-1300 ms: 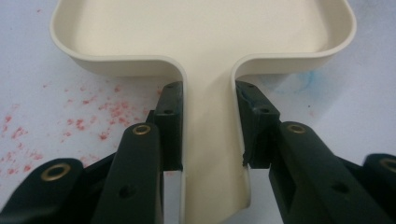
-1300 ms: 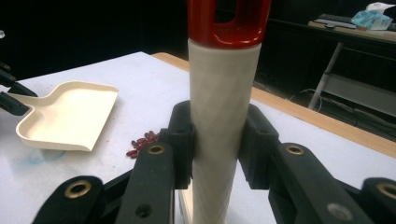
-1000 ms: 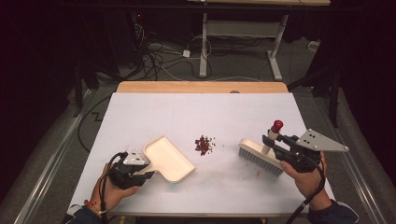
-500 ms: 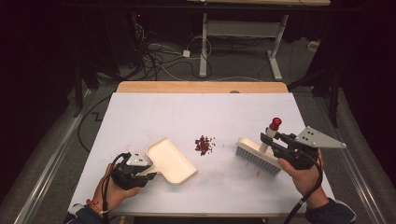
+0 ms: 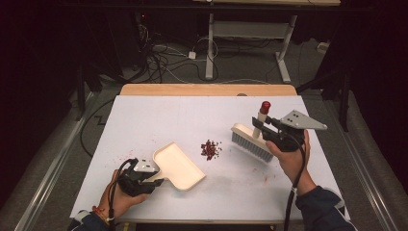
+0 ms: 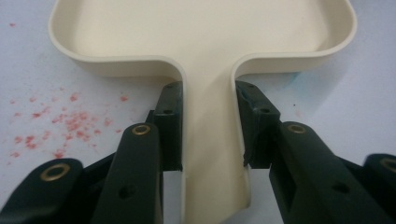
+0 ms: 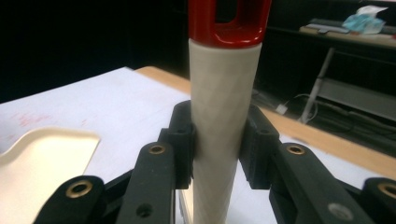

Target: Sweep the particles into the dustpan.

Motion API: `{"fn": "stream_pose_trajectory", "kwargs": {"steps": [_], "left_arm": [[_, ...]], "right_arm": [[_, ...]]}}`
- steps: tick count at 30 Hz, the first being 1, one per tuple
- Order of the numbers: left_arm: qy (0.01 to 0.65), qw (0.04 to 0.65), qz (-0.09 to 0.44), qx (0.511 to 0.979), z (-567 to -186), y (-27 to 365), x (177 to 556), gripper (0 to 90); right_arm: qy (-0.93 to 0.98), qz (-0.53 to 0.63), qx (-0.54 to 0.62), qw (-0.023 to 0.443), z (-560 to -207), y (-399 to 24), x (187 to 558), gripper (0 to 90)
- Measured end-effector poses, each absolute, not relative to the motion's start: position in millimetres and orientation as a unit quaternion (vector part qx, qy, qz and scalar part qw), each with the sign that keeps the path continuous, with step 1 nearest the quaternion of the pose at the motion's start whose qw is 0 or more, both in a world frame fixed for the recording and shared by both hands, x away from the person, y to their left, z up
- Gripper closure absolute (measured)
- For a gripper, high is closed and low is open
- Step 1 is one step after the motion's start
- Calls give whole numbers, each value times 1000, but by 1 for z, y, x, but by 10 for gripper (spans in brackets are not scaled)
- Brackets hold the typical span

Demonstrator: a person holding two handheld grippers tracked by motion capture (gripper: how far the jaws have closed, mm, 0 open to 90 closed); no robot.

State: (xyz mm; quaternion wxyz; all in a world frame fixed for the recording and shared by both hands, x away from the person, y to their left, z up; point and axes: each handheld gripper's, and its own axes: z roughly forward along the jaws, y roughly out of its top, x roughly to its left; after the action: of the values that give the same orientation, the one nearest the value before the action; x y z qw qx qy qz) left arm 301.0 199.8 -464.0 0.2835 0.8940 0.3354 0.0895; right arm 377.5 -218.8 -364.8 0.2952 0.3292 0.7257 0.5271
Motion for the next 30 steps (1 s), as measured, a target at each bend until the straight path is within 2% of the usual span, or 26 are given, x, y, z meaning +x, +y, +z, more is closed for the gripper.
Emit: {"fn": "stream_pose_trajectory", "kwargs": {"steps": [8,13,30], "left_arm": [[332,283,95,895,-466,193,302,642],[333,283,94,895,-468,193,303,642],[341,277,89,894,-467,180,310,642]], "right_arm": [[708,524,358,311,-373,-187,418,697],[710,509,367,319,-384,-173,432,698],[720,520,345,303,-394,-134,408,684]]}}
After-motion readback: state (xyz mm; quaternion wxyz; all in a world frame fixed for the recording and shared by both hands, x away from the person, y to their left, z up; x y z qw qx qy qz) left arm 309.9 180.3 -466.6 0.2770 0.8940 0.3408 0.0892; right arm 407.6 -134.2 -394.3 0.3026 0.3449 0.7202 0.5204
